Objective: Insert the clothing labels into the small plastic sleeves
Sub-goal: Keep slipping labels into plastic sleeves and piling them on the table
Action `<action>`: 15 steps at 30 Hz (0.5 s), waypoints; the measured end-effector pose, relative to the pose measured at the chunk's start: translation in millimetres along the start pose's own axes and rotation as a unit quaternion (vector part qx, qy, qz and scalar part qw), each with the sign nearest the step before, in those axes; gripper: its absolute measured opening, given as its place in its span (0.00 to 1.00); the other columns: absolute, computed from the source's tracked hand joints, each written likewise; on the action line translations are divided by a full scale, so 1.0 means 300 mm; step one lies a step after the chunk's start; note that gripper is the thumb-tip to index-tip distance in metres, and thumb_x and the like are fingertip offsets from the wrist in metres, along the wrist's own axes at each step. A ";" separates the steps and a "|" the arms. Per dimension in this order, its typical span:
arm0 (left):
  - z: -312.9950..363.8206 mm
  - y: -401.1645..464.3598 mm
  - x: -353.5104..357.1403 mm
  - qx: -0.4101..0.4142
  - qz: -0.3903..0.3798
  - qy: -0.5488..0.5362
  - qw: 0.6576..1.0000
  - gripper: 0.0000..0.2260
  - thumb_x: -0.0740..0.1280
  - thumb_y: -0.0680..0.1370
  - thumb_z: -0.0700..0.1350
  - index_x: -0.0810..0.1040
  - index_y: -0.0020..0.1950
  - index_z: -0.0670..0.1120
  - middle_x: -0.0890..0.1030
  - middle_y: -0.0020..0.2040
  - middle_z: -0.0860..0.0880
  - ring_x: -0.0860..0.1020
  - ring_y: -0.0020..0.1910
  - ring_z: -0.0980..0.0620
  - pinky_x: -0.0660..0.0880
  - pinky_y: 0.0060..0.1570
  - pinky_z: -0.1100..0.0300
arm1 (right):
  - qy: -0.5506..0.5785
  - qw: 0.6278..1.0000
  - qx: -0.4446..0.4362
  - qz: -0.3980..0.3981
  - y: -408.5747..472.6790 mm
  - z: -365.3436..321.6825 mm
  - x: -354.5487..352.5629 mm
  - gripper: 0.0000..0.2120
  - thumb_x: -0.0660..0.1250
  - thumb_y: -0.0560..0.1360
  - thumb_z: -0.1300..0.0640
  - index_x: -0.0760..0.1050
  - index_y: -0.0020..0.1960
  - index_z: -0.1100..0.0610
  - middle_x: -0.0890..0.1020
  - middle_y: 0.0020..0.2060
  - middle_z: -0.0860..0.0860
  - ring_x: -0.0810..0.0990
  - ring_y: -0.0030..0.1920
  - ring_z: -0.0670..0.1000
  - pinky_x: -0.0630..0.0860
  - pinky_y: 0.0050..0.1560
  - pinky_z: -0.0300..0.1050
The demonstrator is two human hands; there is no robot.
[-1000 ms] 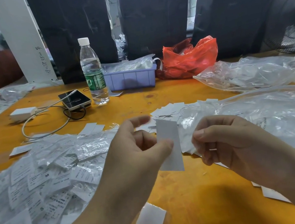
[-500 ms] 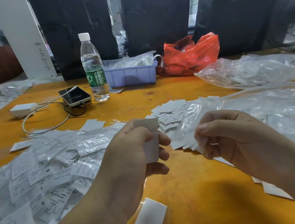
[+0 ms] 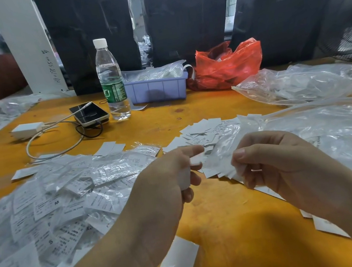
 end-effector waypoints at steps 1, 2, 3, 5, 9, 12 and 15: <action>0.002 0.001 -0.005 0.005 0.008 0.023 1.000 0.15 0.62 0.68 0.41 0.87 0.41 0.55 0.78 0.32 0.50 0.71 0.33 0.50 0.66 0.28 0.60 | -0.006 1.000 0.000 0.001 0.000 0.001 0.000 0.05 0.69 0.64 0.58 0.79 0.32 0.60 0.77 0.29 0.57 0.74 0.30 0.51 0.72 0.30 0.41; 0.009 0.000 -0.006 0.020 0.007 0.040 0.999 0.16 0.62 0.66 0.42 0.86 0.42 0.57 0.79 0.33 0.52 0.70 0.34 0.49 0.66 0.30 0.59 | -0.011 1.000 0.000 0.002 -0.001 0.001 0.001 0.06 0.69 0.64 0.58 0.79 0.33 0.61 0.77 0.29 0.57 0.74 0.30 0.51 0.72 0.30 0.40; 0.016 -0.005 -0.004 0.035 0.001 0.053 0.998 0.16 0.63 0.65 0.43 0.85 0.44 0.59 0.79 0.33 0.54 0.70 0.34 0.48 0.67 0.32 0.58 | -0.014 1.000 0.000 0.003 -0.002 0.001 0.001 0.06 0.70 0.64 0.58 0.79 0.33 0.61 0.77 0.29 0.57 0.74 0.30 0.51 0.73 0.30 0.40; 0.028 -0.020 -0.006 0.060 -0.008 0.074 0.995 0.18 0.65 0.63 0.44 0.84 0.46 0.62 0.80 0.33 0.58 0.73 0.33 0.52 0.70 0.35 0.60 | -0.016 1.000 -0.002 0.006 -0.003 0.000 -0.001 0.06 0.70 0.64 0.58 0.79 0.33 0.62 0.77 0.29 0.57 0.74 0.31 0.51 0.73 0.30 0.39; 0.042 -0.023 -0.016 0.081 0.002 0.077 0.994 0.16 0.69 0.63 0.44 0.83 0.45 0.62 0.82 0.38 0.59 0.82 0.40 0.53 0.78 0.39 0.63 | -0.016 1.000 -0.005 0.004 -0.004 0.001 -0.003 0.06 0.70 0.64 0.58 0.79 0.33 0.61 0.77 0.30 0.56 0.74 0.31 0.50 0.73 0.31 0.39; 0.055 -0.030 -0.021 0.092 0.013 0.072 0.993 0.15 0.72 0.62 0.43 0.83 0.43 0.60 0.83 0.38 0.55 0.82 0.43 0.47 0.82 0.47 0.50 | -0.004 1.000 -0.011 -0.003 -0.001 0.003 -0.005 0.05 0.71 0.65 0.58 0.80 0.35 0.60 0.77 0.30 0.56 0.74 0.31 0.51 0.74 0.31 0.39; 0.064 -0.036 -0.023 0.099 0.019 0.070 0.992 0.13 0.74 0.60 0.43 0.82 0.40 0.60 0.83 0.37 0.54 0.82 0.42 0.48 0.81 0.51 0.46 | 0.117 0.992 -0.012 -0.043 0.000 -0.003 0.008 0.08 0.78 0.62 0.59 0.81 0.37 0.60 0.79 0.34 0.55 0.75 0.33 0.50 0.75 0.33 0.41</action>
Point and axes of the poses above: each hand's wrist, its own y-axis towards the middle knuckle, its own x-axis out of the palm, z = x × y, the point moved 10 cm from there along y, towards the middle knuckle
